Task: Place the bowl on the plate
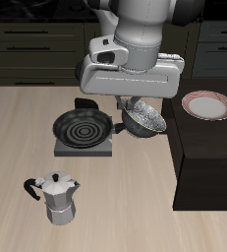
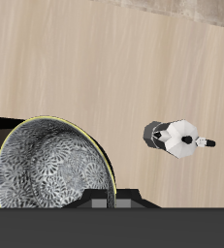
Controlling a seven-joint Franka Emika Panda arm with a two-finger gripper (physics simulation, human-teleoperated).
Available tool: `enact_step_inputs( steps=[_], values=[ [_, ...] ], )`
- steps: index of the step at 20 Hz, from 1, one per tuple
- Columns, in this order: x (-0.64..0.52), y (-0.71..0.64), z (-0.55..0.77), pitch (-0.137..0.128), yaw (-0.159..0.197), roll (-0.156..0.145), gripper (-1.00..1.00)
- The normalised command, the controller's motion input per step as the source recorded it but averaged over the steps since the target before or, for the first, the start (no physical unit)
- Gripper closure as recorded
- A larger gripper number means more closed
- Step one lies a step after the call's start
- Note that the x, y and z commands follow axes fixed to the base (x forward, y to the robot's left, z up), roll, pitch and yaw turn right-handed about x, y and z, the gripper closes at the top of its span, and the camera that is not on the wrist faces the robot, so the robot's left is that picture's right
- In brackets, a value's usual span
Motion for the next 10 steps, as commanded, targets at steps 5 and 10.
enact_step_inputs(
  steps=[5, 10],
  values=[
    [-0.16, -0.08, 0.25, -0.027, 0.010, -0.009, 1.00],
    [-0.11, -0.09, 0.20, -0.026, -0.004, -0.016, 1.00]
  ],
)
